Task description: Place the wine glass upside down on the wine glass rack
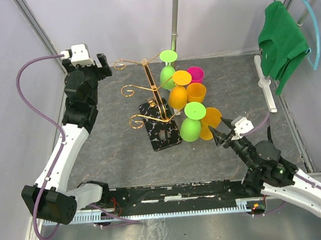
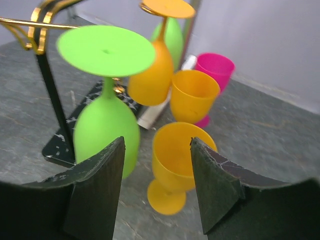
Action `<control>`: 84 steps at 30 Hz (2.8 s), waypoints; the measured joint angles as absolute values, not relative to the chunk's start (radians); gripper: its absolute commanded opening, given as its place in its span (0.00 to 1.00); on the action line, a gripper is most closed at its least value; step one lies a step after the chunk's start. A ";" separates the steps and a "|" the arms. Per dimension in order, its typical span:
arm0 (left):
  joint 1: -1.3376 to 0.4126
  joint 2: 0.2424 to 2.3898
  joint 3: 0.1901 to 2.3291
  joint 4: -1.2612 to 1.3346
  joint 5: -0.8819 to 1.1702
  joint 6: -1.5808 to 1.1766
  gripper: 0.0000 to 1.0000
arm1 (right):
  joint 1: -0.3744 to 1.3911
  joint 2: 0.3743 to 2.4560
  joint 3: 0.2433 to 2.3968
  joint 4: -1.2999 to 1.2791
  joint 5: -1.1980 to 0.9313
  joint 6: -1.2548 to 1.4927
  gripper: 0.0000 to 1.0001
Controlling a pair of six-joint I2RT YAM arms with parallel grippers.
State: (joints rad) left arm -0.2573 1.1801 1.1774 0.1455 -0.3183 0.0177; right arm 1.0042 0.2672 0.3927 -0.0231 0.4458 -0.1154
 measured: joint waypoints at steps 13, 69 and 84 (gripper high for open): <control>-0.257 1.209 1.171 0.167 -0.314 0.016 0.92 | 1.003 0.731 0.956 -0.375 0.923 -0.005 0.62; -0.257 1.284 1.225 0.141 -0.260 0.017 0.93 | 0.266 1.901 1.695 -0.489 0.076 0.215 0.38; -0.257 1.365 1.333 0.087 -0.225 -0.070 0.93 | 0.266 1.893 1.681 -0.499 0.143 0.159 0.01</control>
State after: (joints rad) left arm -0.2573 1.3651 1.3327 0.0872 -0.2253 -0.0696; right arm 0.2665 1.8931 1.6814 -0.4988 0.1432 0.1593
